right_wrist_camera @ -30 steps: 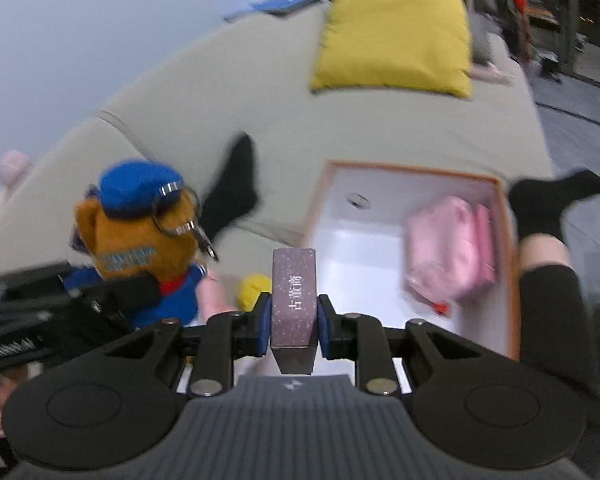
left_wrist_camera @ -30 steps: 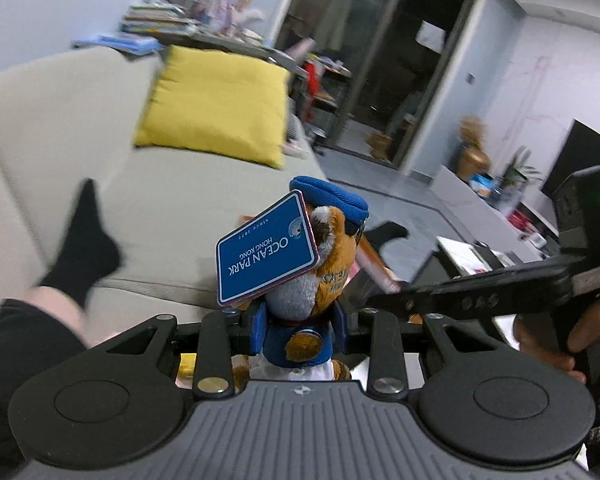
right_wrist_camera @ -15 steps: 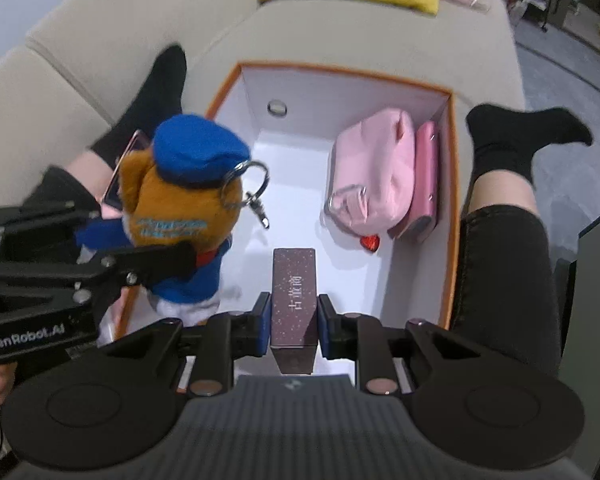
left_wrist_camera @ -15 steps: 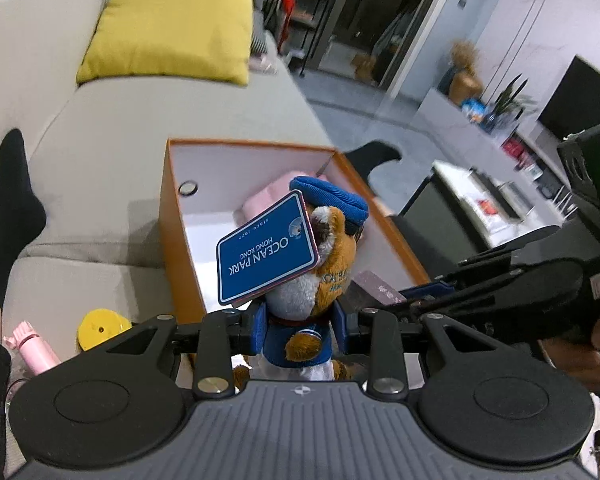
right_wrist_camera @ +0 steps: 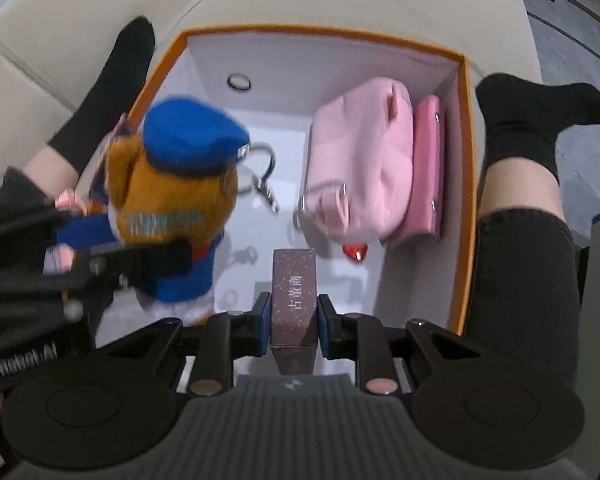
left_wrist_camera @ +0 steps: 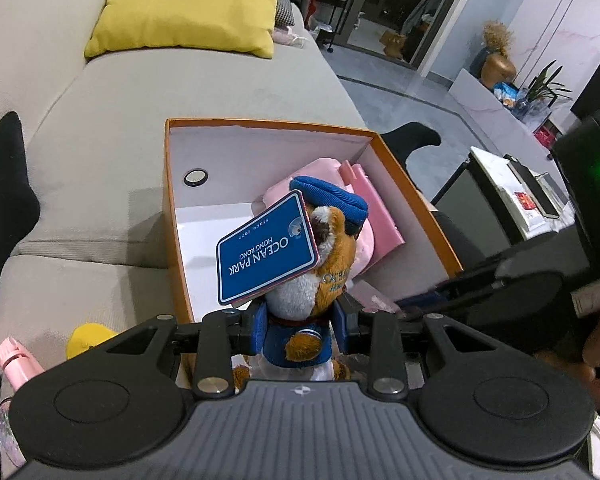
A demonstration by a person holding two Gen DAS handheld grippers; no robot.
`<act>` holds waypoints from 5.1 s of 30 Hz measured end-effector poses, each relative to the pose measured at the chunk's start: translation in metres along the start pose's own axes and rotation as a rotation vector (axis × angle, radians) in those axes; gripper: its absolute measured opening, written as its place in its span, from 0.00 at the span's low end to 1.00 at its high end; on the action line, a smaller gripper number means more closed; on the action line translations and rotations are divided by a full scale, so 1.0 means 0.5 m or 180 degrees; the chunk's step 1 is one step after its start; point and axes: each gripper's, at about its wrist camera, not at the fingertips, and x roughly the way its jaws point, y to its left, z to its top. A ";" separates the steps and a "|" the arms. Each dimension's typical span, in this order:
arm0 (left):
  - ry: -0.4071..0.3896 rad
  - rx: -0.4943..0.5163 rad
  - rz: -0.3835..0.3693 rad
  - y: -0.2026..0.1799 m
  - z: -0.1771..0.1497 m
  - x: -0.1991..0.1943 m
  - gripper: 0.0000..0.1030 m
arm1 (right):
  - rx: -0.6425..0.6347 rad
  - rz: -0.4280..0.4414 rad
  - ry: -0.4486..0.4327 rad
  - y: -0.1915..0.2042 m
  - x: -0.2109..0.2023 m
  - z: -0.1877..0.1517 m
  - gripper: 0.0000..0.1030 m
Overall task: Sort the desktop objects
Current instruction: 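Carry the bear and the photo card box with both grippers over the shoebox, then lower the bear and the photo card box into the shoebox beside the pink items, then open the left gripper to drop the bear while the right releases the photo card box, then withdraw both grippers from the shoebox toward the loose items on the sofa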
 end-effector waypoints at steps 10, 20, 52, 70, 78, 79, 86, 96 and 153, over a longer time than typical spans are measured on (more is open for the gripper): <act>-0.0020 -0.0090 0.0089 0.014 0.007 0.024 0.36 | 0.0290 0.0182 -0.0145 -0.032 0.056 0.056 0.27; -0.0070 0.0225 0.0487 -0.020 0.011 0.041 0.36 | 0.0394 0.0272 -0.0138 -0.035 0.062 0.022 0.32; -0.0152 0.0011 0.0483 0.004 0.096 0.042 0.36 | 0.0572 0.0069 -0.0644 -0.025 0.083 0.102 0.23; 0.0323 0.0014 0.0834 -0.038 0.132 0.148 0.37 | 0.1033 0.0335 -0.0657 -0.081 0.082 0.143 0.23; 0.0277 0.0175 0.0836 -0.049 0.132 0.184 0.34 | 0.1042 0.0327 -0.0653 -0.072 0.081 0.138 0.23; 0.0265 0.0261 0.0838 -0.051 0.130 0.185 0.33 | 0.1016 0.0315 -0.0623 -0.073 0.078 0.134 0.23; 0.0318 0.0565 0.0617 -0.056 0.115 0.137 0.33 | 0.0892 0.0287 -0.0533 -0.058 0.099 0.135 0.23; 0.0557 0.1123 0.0653 -0.087 0.061 0.134 0.51 | 0.0595 0.0278 -0.0703 -0.045 0.033 0.122 0.30; 0.0164 0.0925 0.0250 -0.054 0.058 0.054 0.59 | 0.0246 -0.0301 -0.1342 -0.006 -0.096 0.006 0.40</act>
